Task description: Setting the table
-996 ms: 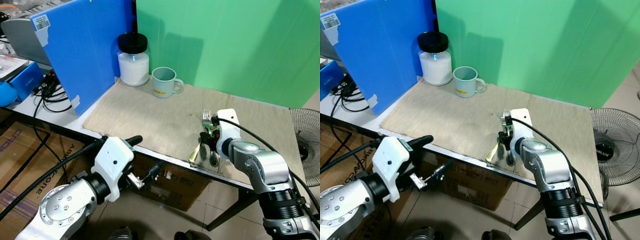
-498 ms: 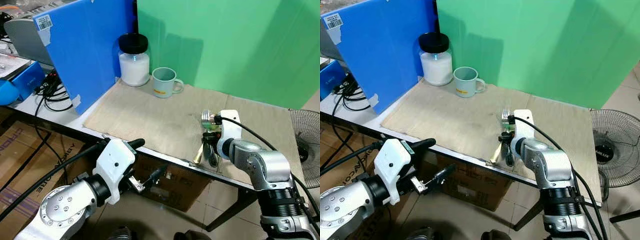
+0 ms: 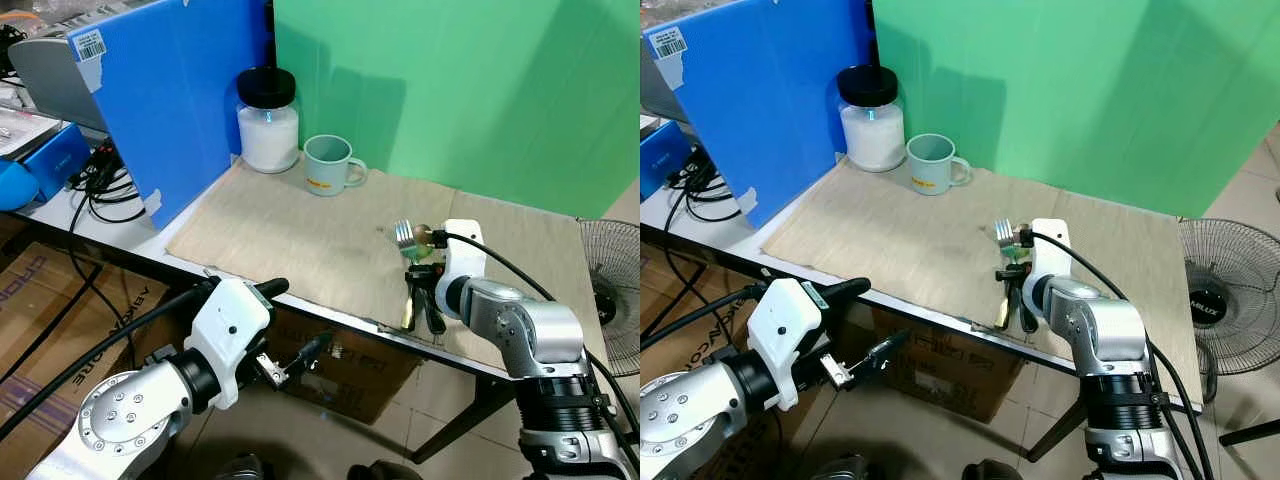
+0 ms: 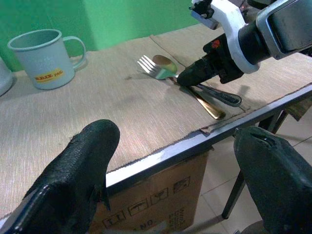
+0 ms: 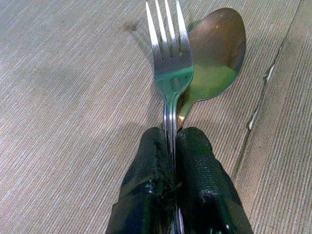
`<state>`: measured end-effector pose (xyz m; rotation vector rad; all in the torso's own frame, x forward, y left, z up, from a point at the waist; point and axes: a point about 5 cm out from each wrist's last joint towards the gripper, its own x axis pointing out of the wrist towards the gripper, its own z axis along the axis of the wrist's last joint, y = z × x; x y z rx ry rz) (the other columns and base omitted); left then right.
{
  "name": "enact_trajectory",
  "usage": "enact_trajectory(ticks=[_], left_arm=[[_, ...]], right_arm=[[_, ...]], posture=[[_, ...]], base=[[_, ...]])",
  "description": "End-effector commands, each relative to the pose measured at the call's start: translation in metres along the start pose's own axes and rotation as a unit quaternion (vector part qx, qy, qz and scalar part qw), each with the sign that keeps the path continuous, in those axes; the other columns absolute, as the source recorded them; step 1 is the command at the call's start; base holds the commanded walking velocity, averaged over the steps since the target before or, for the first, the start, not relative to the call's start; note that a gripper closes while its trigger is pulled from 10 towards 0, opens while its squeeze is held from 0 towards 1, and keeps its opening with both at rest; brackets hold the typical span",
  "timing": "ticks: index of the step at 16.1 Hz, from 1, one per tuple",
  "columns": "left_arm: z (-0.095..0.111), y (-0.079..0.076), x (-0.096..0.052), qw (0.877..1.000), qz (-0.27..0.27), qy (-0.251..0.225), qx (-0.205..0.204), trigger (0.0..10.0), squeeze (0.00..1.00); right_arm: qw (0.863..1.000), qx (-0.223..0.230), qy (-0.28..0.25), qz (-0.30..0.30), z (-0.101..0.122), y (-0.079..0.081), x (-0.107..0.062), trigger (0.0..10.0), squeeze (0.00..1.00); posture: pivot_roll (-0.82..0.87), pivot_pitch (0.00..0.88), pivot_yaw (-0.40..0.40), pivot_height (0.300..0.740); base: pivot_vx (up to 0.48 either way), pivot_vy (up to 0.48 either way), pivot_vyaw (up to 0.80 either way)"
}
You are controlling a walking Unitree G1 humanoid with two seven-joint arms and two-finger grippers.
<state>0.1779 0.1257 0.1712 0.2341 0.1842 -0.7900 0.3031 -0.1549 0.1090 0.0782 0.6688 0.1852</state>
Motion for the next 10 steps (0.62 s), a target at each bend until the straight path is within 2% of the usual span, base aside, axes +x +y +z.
enact_trajectory(ticks=[1, 4, 10], left_arm=[[0.001, -0.002, -0.001, 1.0, -0.007, 0.002, 0.002, 10.0, 0.0], [0.001, 0.001, -0.004, 1.0, 0.001, 0.002, 0.005, 10.0, 0.0], [0.001, 0.002, -0.004, 1.0, -0.001, 0.002, 0.009, 10.0, 0.0]], right_arm=[[1.0, 0.012, 0.021, -0.004, -0.006, -0.003, 0.002, 0.0, 0.0], [0.999, 0.029, -0.013, 0.009, 0.014, -0.003, -0.01, 0.0, 0.0], [0.997, 0.027, -0.064, 0.032, 0.038, -0.002, -0.028, 0.0, 0.0]], posture=[[0.04, 0.054, -0.037, 0.74], [0.05, 0.057, -0.04, 0.74], [0.03, 0.058, -0.03, 0.74]], base=[[0.0, 0.0, 0.0], [0.0, 0.0, 0.0], [0.0, 0.0, 0.0]])
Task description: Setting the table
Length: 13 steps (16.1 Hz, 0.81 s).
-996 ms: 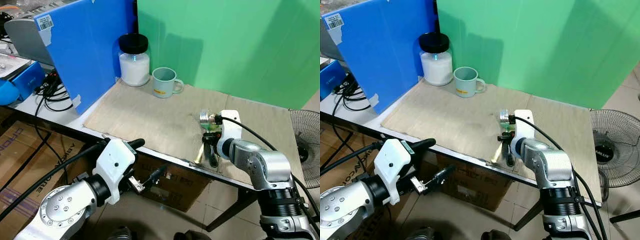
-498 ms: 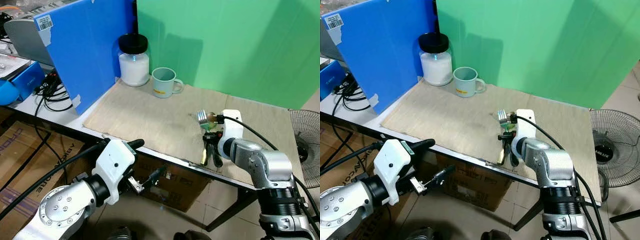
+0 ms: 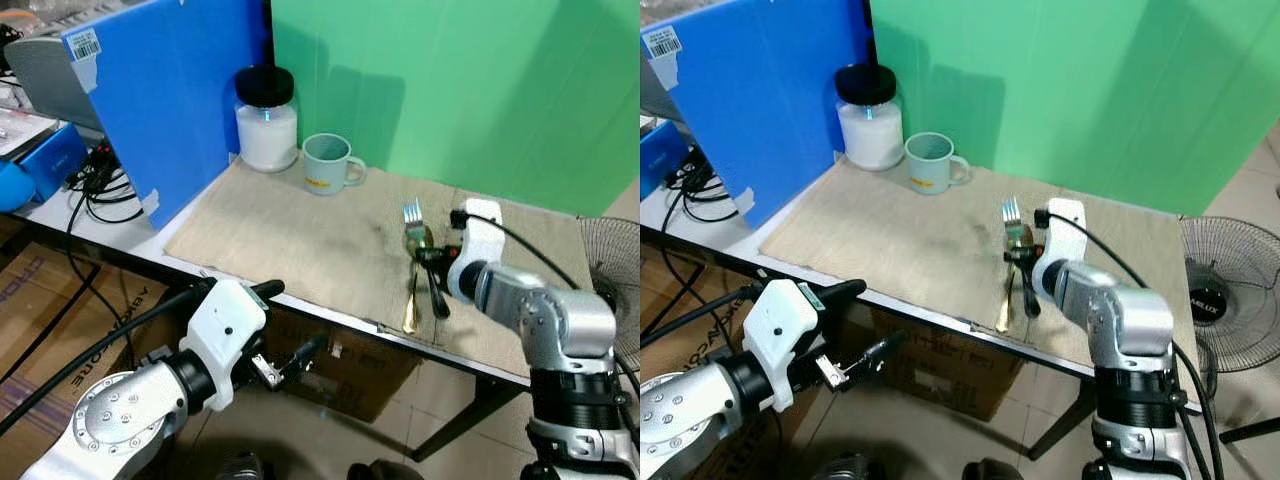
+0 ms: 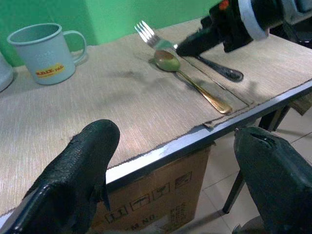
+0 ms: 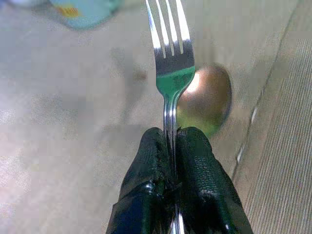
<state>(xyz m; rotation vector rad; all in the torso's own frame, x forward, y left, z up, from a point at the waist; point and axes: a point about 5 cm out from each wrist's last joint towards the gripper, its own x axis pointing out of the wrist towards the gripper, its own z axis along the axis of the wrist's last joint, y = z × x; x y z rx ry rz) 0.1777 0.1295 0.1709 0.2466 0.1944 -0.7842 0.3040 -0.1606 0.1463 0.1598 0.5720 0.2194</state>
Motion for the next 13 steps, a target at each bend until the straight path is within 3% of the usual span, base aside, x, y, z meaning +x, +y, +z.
enact_trajectory(ticks=[1, 3, 4, 5, 9, 11, 13], left_arm=[[0.004, 0.002, 0.0, 1.0, 0.003, -0.009, 0.008, 10.0, 0.0], [0.006, 0.008, 0.001, 0.999, 0.048, -0.024, 0.001, 10.0, 0.0], [0.004, 0.015, 0.004, 0.996, 0.091, -0.025, 0.0, 10.0, 0.0], [0.004, 0.024, 0.011, 0.986, 0.166, -0.029, -0.007, 10.0, 0.0], [0.015, 0.024, 0.022, 0.975, 0.209, -0.071, -0.006, 10.0, 0.0], [0.015, 0.029, 0.021, 0.963, 0.259, -0.077, -0.006, 10.0, 0.0], [0.015, 0.03, 0.019, 0.957, 0.278, -0.08, -0.012, 10.0, 0.0]], right_arm=[[0.999, -0.007, -0.045, 0.006, 0.016, 0.0, -0.01, 0.0, 0.0], [0.997, -0.009, -0.074, 0.007, 0.02, -0.002, -0.02, 6.2, 0.0], [0.995, -0.027, -0.096, 0.011, 0.022, -0.002, -0.025, 8.6, 0.0], [0.991, -0.038, -0.126, 0.028, 0.02, 0.004, -0.035, 10.0, 0.0], [0.982, -0.049, -0.179, 0.029, 0.02, 0.012, -0.05, 10.0, 0.0], [0.974, -0.051, -0.216, 0.034, 0.022, 0.021, -0.06, 10.0, 0.0], [0.972, -0.066, -0.222, 0.036, 0.019, 0.025, -0.063, 10.0, 0.0]], posture=[[0.03, 0.056, -0.031, 0.74], [0.02, 0.055, -0.023, 0.74], [0.02, 0.055, -0.023, 0.74], [0.01, 0.059, -0.005, 0.74], [0.0, 0.061, 0.014, 0.74], [0.0, 0.062, 0.018, 0.74], [0.0, 0.065, 0.007, 0.74]], base=[[0.0, 0.0, 0.0], [0.0, 0.0, 0.0], [0.0, 0.0, 0.0], [0.0, 0.0, -0.44], [0.0, 0.0, -0.8], [0.0, 0.0, -0.8], [0.0, 0.0, -0.8]])
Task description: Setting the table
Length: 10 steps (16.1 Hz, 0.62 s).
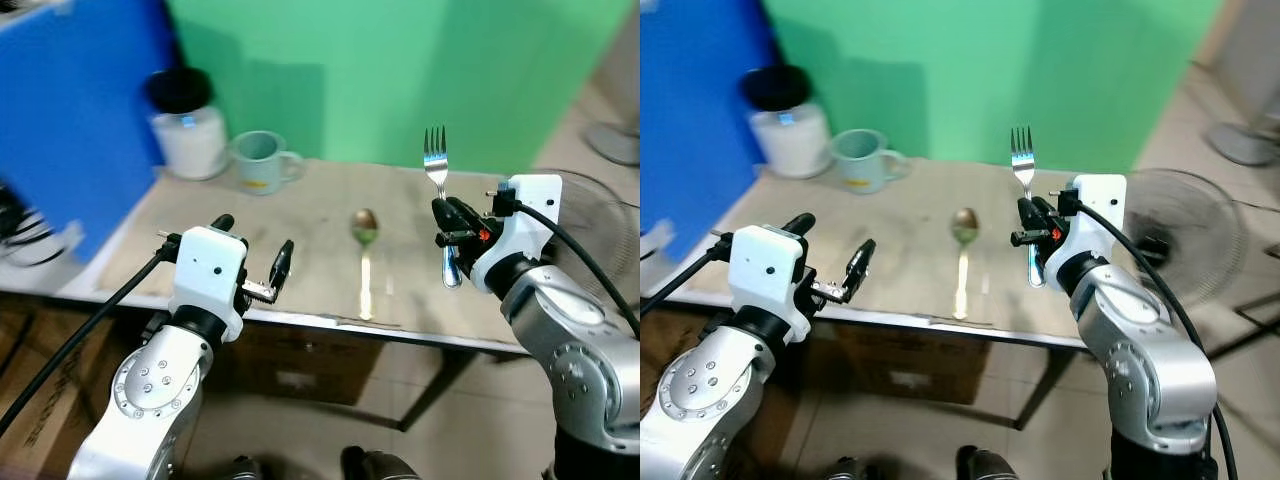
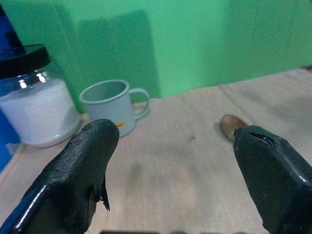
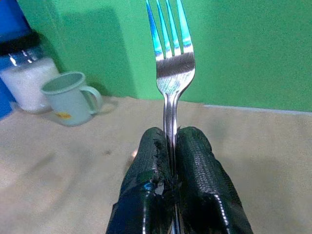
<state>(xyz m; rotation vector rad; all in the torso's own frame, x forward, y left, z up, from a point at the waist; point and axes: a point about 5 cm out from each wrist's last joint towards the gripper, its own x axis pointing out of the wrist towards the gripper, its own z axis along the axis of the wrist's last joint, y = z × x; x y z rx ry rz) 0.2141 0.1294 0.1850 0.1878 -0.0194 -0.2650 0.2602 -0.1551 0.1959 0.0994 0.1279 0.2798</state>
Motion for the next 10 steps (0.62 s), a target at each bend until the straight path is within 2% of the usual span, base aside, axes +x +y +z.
enact_trajectory(ticks=[1, 4, 10], left_arm=[[0.0, 0.004, -0.002, 1.0, 0.018, -0.001, 0.009, 10.0, 0.0], [0.0, 0.01, -0.009, 0.999, 0.033, -0.001, 0.019, 10.0, 0.0], [-0.003, 0.02, -0.019, 0.998, 0.056, 0.009, 0.025, 10.0, 0.0]], right_arm=[[1.0, -0.015, -0.008, 0.009, 0.001, 0.005, -0.002, 10.0, 0.0], [1.0, -0.03, -0.004, 0.005, -0.006, 0.006, -0.002, 10.0, 0.0], [0.999, -0.03, -0.009, -0.011, -0.009, 0.005, -0.005, 10.0, 0.0]], posture=[[0.01, 0.064, -0.001, 0.74], [0.02, 0.058, -0.011, 0.74], [0.03, 0.06, -0.003, 0.74]], base=[[0.0, 0.0, -0.8], [0.0, 0.0, -0.8], [0.0, 0.0, -0.79]])
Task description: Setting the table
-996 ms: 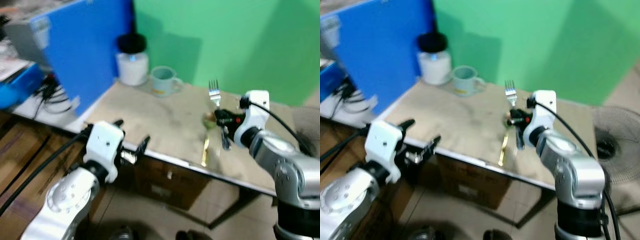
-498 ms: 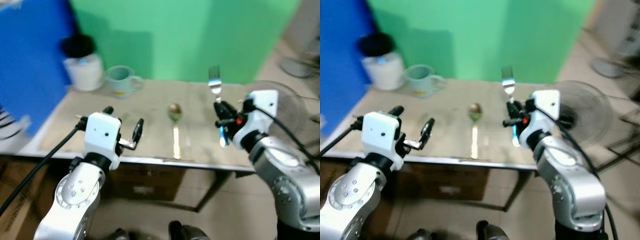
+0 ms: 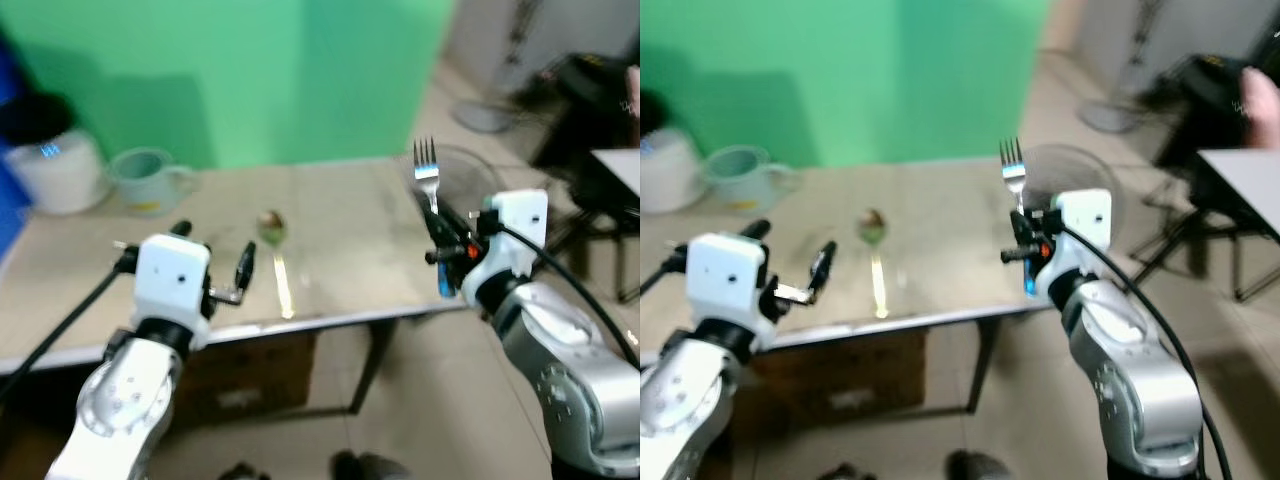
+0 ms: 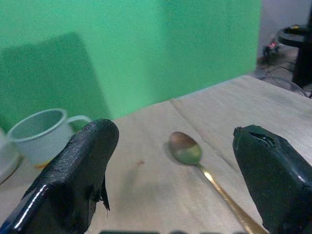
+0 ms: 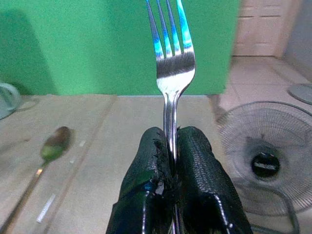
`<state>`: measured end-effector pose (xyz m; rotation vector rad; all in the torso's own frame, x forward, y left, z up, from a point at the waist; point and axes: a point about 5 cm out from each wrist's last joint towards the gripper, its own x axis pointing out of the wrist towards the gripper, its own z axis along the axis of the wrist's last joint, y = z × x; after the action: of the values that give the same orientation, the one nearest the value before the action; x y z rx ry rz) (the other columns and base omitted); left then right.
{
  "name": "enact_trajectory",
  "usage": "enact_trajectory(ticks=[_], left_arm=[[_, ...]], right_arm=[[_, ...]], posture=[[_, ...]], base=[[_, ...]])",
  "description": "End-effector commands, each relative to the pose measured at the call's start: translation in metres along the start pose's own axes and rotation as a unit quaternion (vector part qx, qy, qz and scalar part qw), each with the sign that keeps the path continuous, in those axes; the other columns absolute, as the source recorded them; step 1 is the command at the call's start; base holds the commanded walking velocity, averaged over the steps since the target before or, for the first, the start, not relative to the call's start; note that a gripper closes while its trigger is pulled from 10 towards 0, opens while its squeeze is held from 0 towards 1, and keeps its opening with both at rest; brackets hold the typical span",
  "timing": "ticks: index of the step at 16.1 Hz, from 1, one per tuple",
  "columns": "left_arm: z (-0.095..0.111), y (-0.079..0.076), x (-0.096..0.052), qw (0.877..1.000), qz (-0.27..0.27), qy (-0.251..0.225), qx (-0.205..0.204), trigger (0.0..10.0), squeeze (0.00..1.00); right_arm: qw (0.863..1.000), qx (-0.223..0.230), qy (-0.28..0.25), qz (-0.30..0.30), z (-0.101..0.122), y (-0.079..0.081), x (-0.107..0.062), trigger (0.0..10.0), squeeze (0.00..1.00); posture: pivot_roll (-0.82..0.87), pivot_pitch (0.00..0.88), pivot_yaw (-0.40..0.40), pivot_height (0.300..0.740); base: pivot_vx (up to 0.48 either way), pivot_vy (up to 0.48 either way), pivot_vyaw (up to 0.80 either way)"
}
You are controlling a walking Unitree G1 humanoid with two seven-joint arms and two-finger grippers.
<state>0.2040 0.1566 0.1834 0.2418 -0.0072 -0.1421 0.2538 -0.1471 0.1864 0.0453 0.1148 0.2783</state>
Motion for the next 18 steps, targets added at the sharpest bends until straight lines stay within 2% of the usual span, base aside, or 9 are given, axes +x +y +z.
enact_trajectory(ticks=[1, 6, 10, 11, 13, 15, 17, 18], left_arm=[[0.003, -0.002, -0.003, 1.0, -0.004, -0.007, -0.001, 10.0, 0.0], [0.003, 0.0, -0.001, 1.0, -0.012, -0.013, 0.003, 10.0, 0.0], [0.001, 0.007, 0.003, 1.0, 0.019, -0.014, 0.015, 10.0, 0.0], [0.0, 0.008, 0.003, 0.999, 0.024, -0.015, 0.02, 10.0, 0.0], [-0.001, 0.008, 0.003, 0.999, 0.028, -0.016, 0.019, 10.0, 0.0], [-0.001, 0.009, 0.001, 0.999, 0.034, -0.016, 0.02, 10.0, 0.0], [-0.001, 0.009, 0.0, 0.999, 0.036, -0.017, 0.021, 10.0, 0.0], [-0.001, 0.01, -0.001, 0.999, 0.038, -0.018, 0.022, 10.0, 0.0]], right_arm=[[1.0, -0.002, -0.006, -0.01, 0.002, -0.003, -0.002, 10.0, 0.0], [1.0, -0.007, 0.009, -0.022, -0.005, -0.003, -0.002, 10.0, 0.0], [0.998, -0.004, 0.012, -0.065, -0.007, -0.009, -0.003, 10.0, 0.0], [0.998, -0.003, 0.013, -0.067, -0.007, -0.009, -0.003, 10.0, 0.0], [0.997, -0.034, 0.018, -0.068, -0.006, -0.012, -0.004, 10.0, 0.0], [0.997, -0.025, 0.034, -0.062, -0.008, -0.012, -0.006, 10.0, 0.0], [0.999, -0.003, 0.012, -0.048, -0.004, -0.01, -0.002, 10.0, 0.0], [0.998, -0.008, 0.002, -0.059, -0.002, -0.011, -0.001, 10.0, 0.0]], posture=[[0.03, 0.061, -0.003, 0.74], [0.02, 0.059, 0.013, 0.74], [0.01, 0.059, 0.026, 0.74], [0.01, 0.059, 0.027, 0.74], [0.0, 0.057, 0.026, 0.74], [0.01, 0.054, 0.014, 0.74], [0.02, 0.053, 0.005, 0.74], [0.02, 0.052, -0.002, 0.74]], base=[[0.0, 0.0, -0.78], [0.0, 0.0, -0.76], [0.0, 0.0, -0.74], [0.0, 0.0, -0.74], [0.0, 0.0, -0.73], [0.0, 0.0, -0.73], [0.0, 0.0, -0.73], [0.0, 0.0, -0.71]])
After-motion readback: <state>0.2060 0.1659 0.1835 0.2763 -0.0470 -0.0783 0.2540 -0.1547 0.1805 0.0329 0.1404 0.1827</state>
